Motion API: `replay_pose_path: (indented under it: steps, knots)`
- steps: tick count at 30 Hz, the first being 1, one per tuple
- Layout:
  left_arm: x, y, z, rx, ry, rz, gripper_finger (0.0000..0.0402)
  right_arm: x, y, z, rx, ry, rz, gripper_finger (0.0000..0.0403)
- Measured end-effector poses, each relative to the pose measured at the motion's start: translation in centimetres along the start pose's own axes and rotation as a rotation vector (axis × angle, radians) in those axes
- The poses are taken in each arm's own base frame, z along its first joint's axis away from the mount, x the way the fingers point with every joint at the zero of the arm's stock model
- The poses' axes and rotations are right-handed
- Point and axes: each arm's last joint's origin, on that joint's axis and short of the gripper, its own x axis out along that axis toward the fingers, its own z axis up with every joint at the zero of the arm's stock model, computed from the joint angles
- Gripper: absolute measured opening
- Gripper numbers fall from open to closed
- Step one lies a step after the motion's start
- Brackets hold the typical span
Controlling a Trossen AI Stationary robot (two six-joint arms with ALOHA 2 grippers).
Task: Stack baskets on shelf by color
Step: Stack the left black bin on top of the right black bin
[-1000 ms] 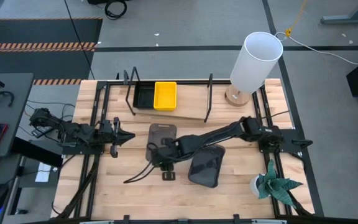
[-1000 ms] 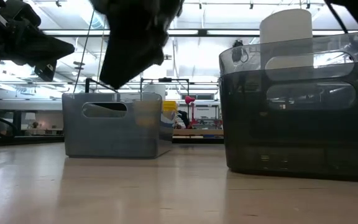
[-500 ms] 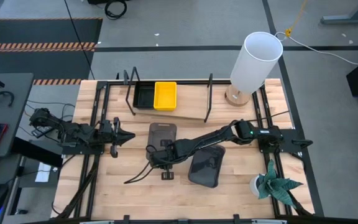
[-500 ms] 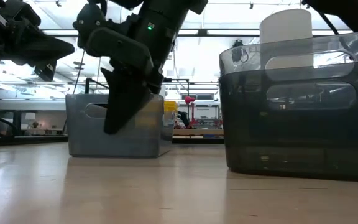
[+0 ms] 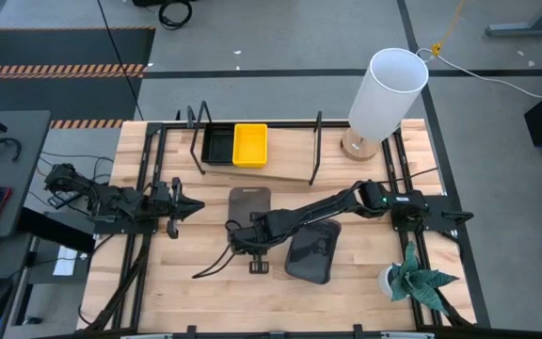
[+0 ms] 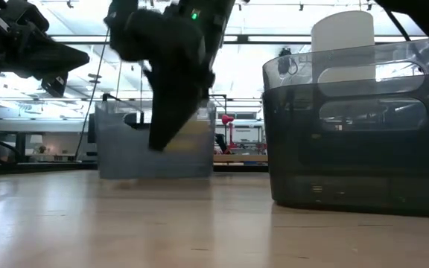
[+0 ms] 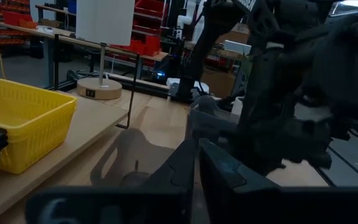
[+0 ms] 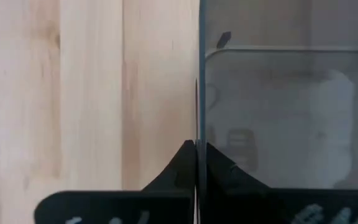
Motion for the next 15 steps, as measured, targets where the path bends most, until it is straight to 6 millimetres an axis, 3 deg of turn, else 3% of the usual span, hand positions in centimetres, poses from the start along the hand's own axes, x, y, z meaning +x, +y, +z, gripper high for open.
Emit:
replay_pose_path:
  steps: [15]
  knots:
    - [0.0,0.0,0.0,0.000,0.000,0.000,0.0023,-10.5,1.1,-1.0,0.076,-0.066,0.006,0.0005]
